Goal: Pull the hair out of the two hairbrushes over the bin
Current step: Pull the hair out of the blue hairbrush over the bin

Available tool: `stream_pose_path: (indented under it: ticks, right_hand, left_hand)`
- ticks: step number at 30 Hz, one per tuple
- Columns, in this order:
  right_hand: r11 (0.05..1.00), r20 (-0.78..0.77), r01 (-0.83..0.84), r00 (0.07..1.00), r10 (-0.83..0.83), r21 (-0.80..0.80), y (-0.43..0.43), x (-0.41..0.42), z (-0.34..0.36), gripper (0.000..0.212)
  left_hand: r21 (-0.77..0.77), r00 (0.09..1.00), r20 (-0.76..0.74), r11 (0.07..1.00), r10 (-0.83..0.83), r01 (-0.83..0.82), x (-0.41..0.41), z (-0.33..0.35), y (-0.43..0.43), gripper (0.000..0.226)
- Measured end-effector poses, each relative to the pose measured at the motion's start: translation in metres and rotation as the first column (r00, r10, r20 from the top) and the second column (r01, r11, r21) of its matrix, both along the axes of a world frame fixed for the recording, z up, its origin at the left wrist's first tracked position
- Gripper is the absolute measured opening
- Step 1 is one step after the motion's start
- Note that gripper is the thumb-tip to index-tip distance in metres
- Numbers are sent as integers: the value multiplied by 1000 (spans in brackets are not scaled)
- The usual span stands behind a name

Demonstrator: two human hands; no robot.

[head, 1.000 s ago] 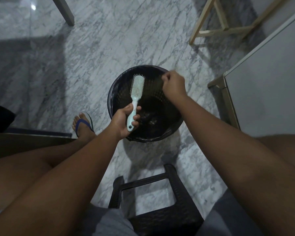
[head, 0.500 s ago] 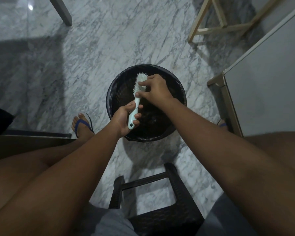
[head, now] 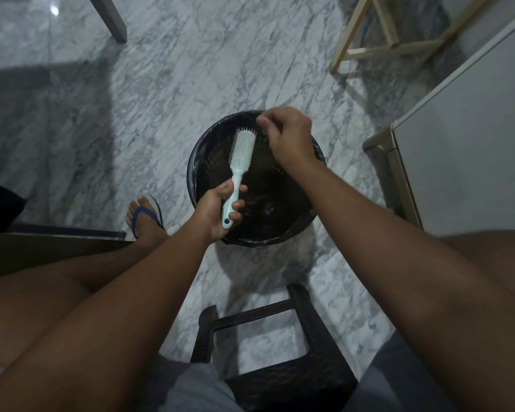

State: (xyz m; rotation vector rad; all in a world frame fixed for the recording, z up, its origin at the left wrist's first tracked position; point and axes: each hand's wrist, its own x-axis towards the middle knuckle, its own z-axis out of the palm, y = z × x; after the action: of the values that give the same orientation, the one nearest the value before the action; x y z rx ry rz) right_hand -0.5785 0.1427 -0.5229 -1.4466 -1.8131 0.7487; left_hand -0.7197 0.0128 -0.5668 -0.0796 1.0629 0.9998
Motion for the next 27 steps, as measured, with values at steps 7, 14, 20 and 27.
stream_pose_path:
  ticks: [7,14,20,27]
  right_hand:
    - [963,202,98,978,-46,-252,-11,34,-36,14]
    - [733,450,33,807,381,-680,-27,35,-48,83]
    - [886,119,-58,985,126,-460,-12,14,-37,115]
    - [931,29,16,1000,-5,-365,-7,2,-40,38]
  left_hand:
    - [24,1000,12,1000,19,-20,-7,6,1,26]
    - [32,999,29,999,-15,14,-13,10,3,27]
    - [44,989,54,990,-135,133,-9,16,2,22]
    - [101,985,108,987,-134,123,-12,20,8,31]
